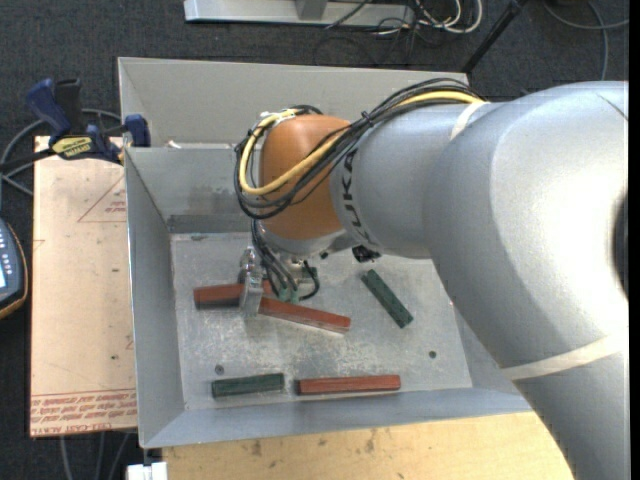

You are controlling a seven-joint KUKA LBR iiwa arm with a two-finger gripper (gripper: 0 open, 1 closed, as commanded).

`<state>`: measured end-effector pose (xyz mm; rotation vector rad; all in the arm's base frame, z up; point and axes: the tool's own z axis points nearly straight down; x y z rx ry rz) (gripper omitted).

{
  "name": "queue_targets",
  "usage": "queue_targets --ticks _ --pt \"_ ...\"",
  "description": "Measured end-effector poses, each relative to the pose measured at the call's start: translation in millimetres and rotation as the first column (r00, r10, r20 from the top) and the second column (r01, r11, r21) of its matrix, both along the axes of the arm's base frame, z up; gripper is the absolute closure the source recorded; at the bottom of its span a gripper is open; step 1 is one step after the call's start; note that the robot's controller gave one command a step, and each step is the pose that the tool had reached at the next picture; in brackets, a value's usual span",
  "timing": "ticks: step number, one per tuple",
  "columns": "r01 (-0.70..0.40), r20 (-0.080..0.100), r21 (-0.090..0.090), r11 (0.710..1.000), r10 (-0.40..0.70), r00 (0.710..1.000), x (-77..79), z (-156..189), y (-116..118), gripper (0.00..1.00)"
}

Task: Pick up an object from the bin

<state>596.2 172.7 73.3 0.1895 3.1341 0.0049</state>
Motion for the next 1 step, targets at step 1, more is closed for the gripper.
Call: queue_targets --ticks 1 --pt "-0.275 0.008 -0.002 0.962 0.275 0.962 31.9 110.0 22.3 1.0"
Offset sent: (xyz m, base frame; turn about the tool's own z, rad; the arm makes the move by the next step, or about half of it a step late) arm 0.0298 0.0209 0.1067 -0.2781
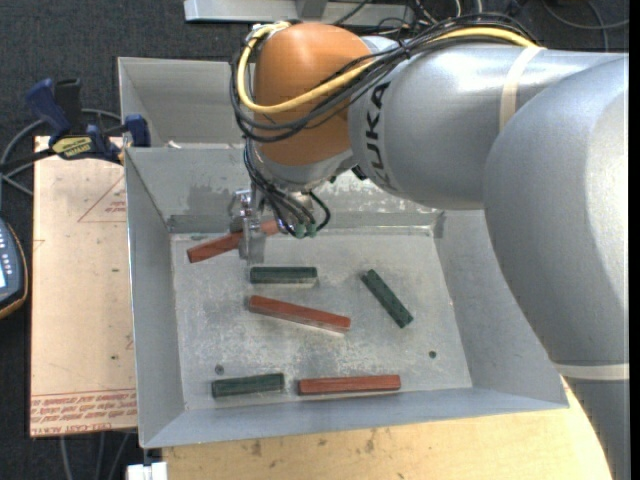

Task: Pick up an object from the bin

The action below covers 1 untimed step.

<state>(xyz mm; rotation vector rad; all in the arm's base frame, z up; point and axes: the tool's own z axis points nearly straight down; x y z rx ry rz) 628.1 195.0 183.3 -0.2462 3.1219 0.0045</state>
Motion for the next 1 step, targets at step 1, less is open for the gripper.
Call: queue_targets --ticks 1 --pt "-0.016 0.001 0.001 1.0 0.016 1.0 14.5 58.9 13.7 1.0"
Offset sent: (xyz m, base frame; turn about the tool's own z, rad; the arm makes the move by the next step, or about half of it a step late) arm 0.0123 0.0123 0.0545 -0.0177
